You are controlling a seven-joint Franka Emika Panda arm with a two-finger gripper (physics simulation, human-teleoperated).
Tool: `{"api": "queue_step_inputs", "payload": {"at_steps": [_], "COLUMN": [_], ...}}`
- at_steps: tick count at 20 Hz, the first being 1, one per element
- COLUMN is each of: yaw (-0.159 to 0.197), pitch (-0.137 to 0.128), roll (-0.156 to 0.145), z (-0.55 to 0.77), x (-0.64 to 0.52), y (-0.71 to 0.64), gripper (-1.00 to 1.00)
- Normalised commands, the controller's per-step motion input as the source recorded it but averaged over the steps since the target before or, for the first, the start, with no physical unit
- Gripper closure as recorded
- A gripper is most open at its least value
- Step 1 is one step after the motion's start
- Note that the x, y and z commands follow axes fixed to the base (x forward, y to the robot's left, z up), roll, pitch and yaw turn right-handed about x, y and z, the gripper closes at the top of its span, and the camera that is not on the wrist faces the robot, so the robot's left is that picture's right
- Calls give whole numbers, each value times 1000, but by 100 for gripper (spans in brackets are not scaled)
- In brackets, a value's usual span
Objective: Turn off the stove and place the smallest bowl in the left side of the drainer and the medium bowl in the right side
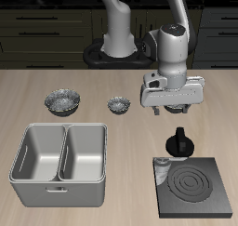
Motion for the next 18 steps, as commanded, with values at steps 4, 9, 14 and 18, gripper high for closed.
{"api": "queue_step_inputs", "payload": {"at_steps": [4, 9, 14, 18], "yaw": [121, 70, 59, 30], "pitch": [-34, -18, -19, 0], "roll": [-36, -51, -46, -54], "z": [271, 147, 24, 23], "x": [-294, -199, -210, -238], "y": [-286, -264, -170, -282], "gripper": [-100, -100, -100, -100]}}
